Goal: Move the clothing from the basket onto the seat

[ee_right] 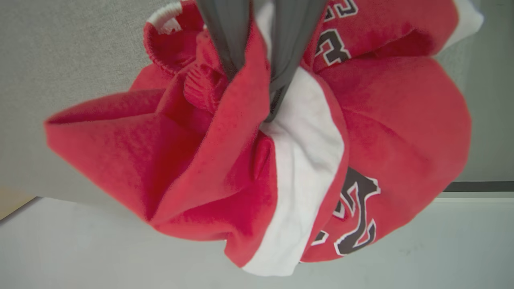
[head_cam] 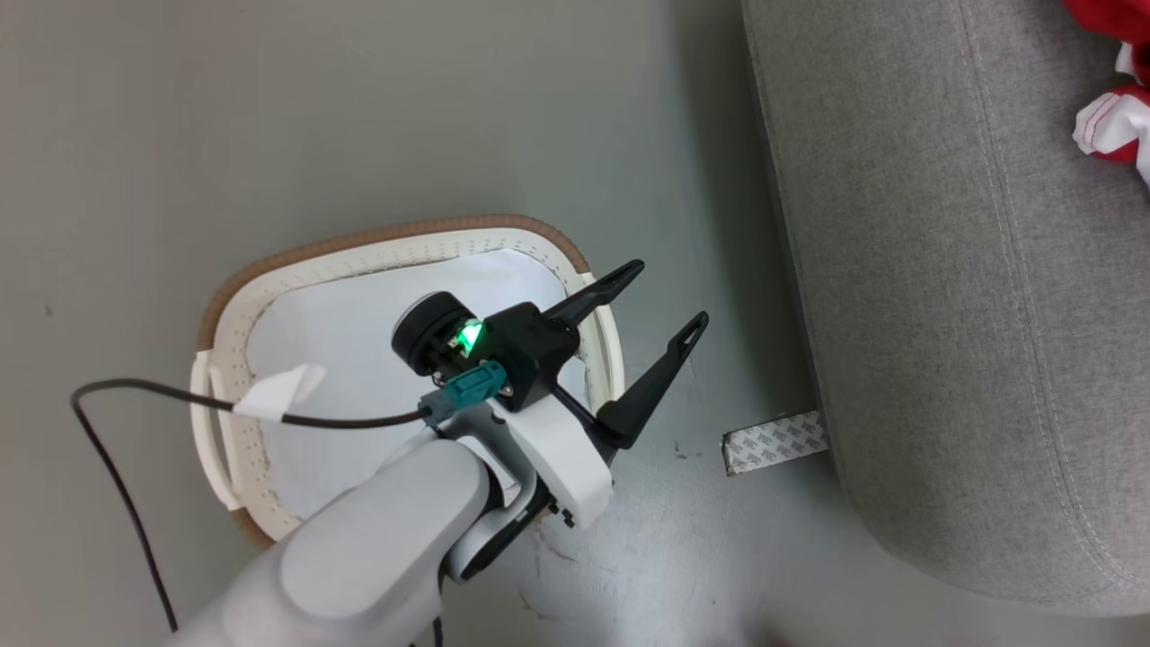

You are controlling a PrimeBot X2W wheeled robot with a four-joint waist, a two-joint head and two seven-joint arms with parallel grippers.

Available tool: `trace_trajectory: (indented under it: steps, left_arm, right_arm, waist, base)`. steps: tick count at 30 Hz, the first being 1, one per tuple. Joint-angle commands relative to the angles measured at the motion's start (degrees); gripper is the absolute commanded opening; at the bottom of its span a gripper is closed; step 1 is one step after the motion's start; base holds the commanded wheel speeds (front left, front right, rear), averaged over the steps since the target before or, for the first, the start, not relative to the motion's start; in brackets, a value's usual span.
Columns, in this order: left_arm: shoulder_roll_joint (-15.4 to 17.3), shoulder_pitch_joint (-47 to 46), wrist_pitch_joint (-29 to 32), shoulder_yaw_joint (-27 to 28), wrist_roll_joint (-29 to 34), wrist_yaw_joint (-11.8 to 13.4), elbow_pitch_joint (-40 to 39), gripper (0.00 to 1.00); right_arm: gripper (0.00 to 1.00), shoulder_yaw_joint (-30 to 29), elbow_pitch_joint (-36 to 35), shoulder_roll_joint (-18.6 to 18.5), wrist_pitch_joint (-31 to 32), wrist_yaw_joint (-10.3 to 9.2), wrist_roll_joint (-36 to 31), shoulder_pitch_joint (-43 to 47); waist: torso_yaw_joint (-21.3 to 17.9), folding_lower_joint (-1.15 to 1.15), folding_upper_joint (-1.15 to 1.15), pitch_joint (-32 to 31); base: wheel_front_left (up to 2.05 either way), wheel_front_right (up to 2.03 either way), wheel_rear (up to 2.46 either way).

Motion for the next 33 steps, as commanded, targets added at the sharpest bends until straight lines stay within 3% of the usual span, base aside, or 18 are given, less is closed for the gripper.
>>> trace_trajectory:
  steps: [1,5,6,7,8,18,26,33]
  left_arm:
    - [0.4,-0.7,0.0,0.1,0.9,0.2,-0.1,1.00]
    - [0.1,-0.7,-0.2,-0.1,0.8,0.3,0.2,1.00]
    - [0.0,-0.6,-0.4,-0.1,0.6,0.2,0.5,1.00]
    - [0.0,-0.5,-0.5,-0.1,0.4,0.1,0.7,1.00]
    - [0.0,-0.4,-0.7,-0.2,0.3,0.0,0.9,1.00]
    - [-1.4,2.4,-3.6,0.0,-1.9,-0.1,4.4,1.00]
    - [-1.8,5.8,-5.9,2.2,-4.3,0.5,6.4,1.00]
    - [-1.3,8.8,-6.9,6.3,-5.9,1.7,6.1,1.00]
  right_arm:
    - [0.00,0.9,0.4,0.4,0.8,-0.13,1.5,0.4]
    - [0.01,2.3,0.4,0.1,1.2,-0.13,2.8,0.4]
    - [0.28,2.5,0.6,0.2,1.5,-0.13,3.4,0.5]
    - [0.89,3.0,0.8,0.2,1.7,-0.13,3.8,0.6]
    - [1.00,3.4,0.8,0.3,2.0,-0.13,4.2,0.8]
    - [1.00,7.9,-0.7,-1.7,6.4,-0.13,8.1,2.8]
    - [1.00,11.9,-3.2,-5.6,12.6,-0.13,8.9,2.7]
    - [1.00,12.0,-10.5,-7.9,4.6,-0.13,7.5,2.0]
  waist:
    - [-0.2,-0.01,0.00,-0.1]
    - [-0.4,-0.01,0.00,-0.6]
    - [-0.4,-0.01,0.00,-1.0]
    - [-0.5,-0.01,0.00,-1.3]
    - [-0.5,-0.01,0.00,-1.8]
    - [-0.8,-0.01,0.00,-10.5]
    - [0.0,-0.01,0.00,-18.7]
    - [1.8,-0.01,0.00,-24.2]
  base:
    - [0.00,0.00,0.00]
    - [0.00,0.00,0.00]
    - [0.00,0.00,0.00]
    - [0.00,0.00,0.00]
    - [0.00,0.00,0.00]
    - [0.00,0.00,0.00]
    - [0.00,0.00,0.00]
    - [0.00,0.00,0.00]
